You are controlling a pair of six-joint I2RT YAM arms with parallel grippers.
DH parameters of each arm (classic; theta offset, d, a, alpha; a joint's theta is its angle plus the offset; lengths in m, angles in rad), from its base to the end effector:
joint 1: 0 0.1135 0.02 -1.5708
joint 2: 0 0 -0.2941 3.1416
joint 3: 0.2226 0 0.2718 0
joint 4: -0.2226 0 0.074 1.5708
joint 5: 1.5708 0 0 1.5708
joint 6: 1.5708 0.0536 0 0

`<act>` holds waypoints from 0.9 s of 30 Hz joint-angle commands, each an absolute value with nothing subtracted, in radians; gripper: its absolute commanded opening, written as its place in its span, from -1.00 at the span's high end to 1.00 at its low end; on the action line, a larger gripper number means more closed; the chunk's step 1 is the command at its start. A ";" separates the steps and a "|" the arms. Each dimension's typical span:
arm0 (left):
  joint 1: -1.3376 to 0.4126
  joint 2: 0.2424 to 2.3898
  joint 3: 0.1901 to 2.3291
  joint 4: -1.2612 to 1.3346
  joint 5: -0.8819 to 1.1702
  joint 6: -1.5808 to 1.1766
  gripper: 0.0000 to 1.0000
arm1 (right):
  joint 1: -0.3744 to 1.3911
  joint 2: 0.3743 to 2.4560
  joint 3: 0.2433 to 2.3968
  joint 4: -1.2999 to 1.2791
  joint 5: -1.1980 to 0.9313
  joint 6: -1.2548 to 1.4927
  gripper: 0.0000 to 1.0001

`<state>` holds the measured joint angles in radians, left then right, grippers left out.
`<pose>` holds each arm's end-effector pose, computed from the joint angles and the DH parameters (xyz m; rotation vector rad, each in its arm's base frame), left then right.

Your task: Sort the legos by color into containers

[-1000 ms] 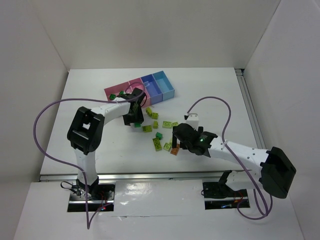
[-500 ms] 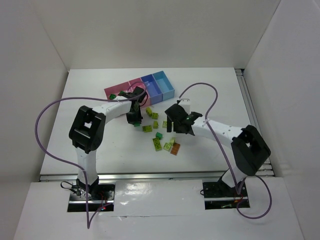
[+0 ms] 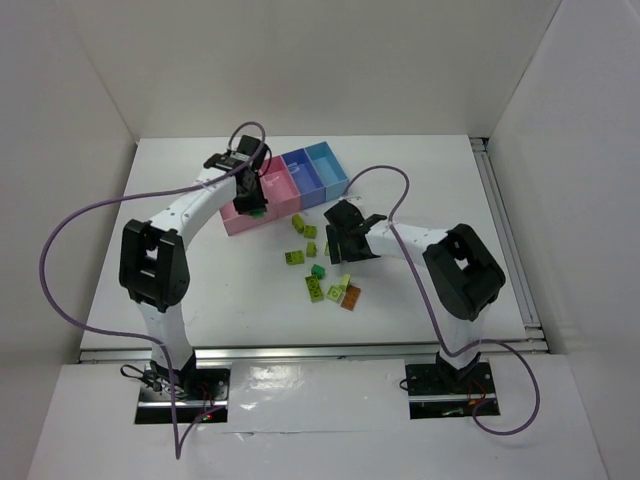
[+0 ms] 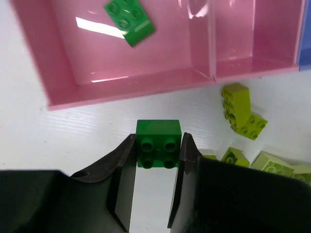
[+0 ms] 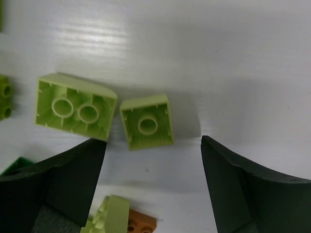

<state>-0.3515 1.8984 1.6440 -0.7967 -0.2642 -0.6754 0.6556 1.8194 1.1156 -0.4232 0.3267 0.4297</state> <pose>0.4261 -0.1414 0.2742 -0.5026 2.5149 -0.0381 0.3172 0.2222 0.1601 -0.1967 2.5910 -0.0640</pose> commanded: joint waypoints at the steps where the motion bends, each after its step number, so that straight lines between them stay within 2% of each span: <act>1: -0.278 1.845 1.669 -0.851 -0.281 -0.644 0.69 | 0.640 1.859 1.178 -0.376 0.322 0.397 -0.71; 6: -0.192 1.890 1.710 -0.851 -0.226 -0.626 0.69 | 0.620 1.901 1.200 -0.344 0.272 0.377 -0.56; 10: -0.147 1.962 1.769 -0.861 -0.206 -0.626 0.69 | 0.609 1.901 1.200 -0.331 0.261 0.387 -0.25; 11: -0.138 1.977 1.781 -0.861 -0.196 -0.626 0.69 | 0.609 1.901 1.200 -0.331 0.261 0.387 -0.12; 13: -0.138 2.026 1.827 -0.861 -0.196 -0.626 0.69 | 0.609 1.873 1.200 -0.342 0.282 0.387 -0.03; 17: -0.118 2.081 1.868 -0.861 -0.186 -0.626 0.39 | 0.609 1.822 1.190 -0.365 0.302 0.396 0.22; 18: -0.118 2.092 1.868 -0.861 -0.186 -0.626 0.20 | 0.609 1.800 1.190 -0.376 0.302 0.396 0.22; 20: -0.109 2.092 1.868 -0.861 -0.176 -0.626 -0.04 | 0.609 1.772 1.190 -0.389 0.314 0.408 0.22; 21: -0.109 2.092 1.868 -0.861 -0.166 -0.626 -0.29 | 0.609 1.741 1.190 -0.400 0.314 0.408 0.22; 23: -0.109 2.092 1.859 -0.848 -0.166 -0.617 -0.55 | 0.609 1.714 1.203 -0.409 0.324 0.417 0.24; 24: -0.109 2.092 1.859 -0.848 -0.157 -0.617 -0.65 | 0.609 1.703 1.215 -0.410 0.324 0.417 0.24; 27: -0.109 2.082 1.870 -0.848 -0.147 -0.617 -0.76 | 0.609 1.689 1.288 -0.410 0.345 0.396 0.24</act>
<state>-0.1162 2.0975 1.8404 -0.8413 -0.1658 -0.6304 0.6144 1.7462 1.1934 -0.4004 0.3023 0.4026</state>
